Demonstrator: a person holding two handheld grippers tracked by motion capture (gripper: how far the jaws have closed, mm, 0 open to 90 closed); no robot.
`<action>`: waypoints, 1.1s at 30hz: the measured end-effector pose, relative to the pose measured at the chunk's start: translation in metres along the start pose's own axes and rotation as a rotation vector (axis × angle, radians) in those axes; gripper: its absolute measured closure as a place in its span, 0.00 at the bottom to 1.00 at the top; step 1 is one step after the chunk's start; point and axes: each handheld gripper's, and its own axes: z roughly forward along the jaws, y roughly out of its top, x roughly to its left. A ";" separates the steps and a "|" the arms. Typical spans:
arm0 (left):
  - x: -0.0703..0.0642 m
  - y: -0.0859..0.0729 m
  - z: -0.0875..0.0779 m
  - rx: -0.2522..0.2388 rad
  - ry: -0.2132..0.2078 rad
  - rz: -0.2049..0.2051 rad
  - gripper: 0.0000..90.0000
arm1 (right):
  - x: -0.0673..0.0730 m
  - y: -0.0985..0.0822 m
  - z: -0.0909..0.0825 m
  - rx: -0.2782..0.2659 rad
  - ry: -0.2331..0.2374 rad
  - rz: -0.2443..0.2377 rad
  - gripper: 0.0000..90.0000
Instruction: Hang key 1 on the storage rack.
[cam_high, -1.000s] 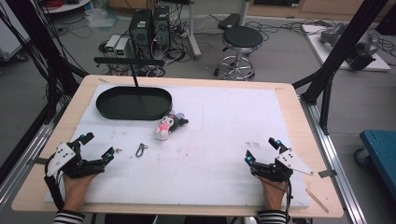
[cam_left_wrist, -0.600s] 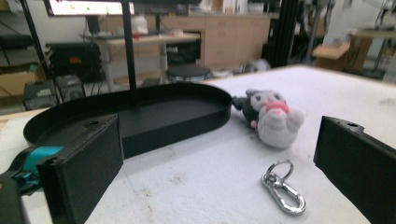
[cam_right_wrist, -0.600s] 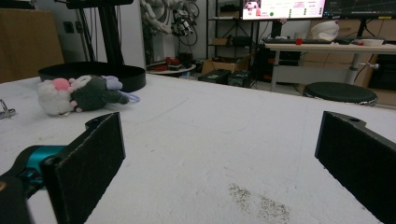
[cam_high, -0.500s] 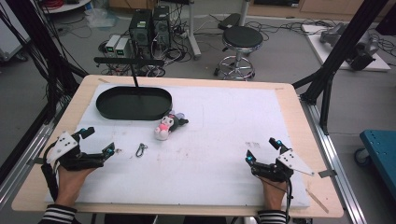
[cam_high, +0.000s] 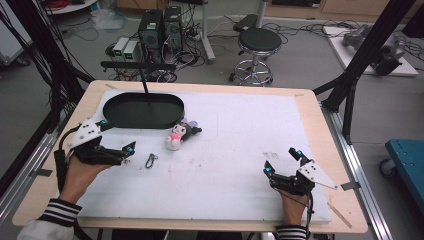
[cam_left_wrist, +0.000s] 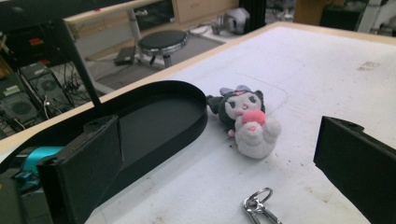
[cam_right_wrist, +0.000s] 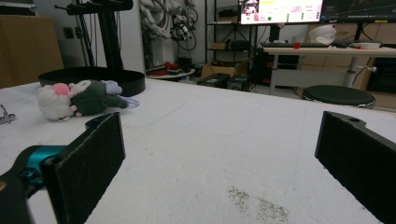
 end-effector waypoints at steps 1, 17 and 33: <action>0.000 0.000 0.000 0.000 0.000 0.000 0.02 | 0.000 0.000 0.000 0.000 0.000 0.000 0.01; -0.012 0.036 0.051 0.175 -0.057 0.023 0.02 | -0.001 0.000 0.000 -0.003 0.002 -0.001 0.01; -0.027 0.054 0.101 0.325 -0.077 0.037 0.02 | -0.001 0.000 0.000 -0.001 0.003 0.005 0.01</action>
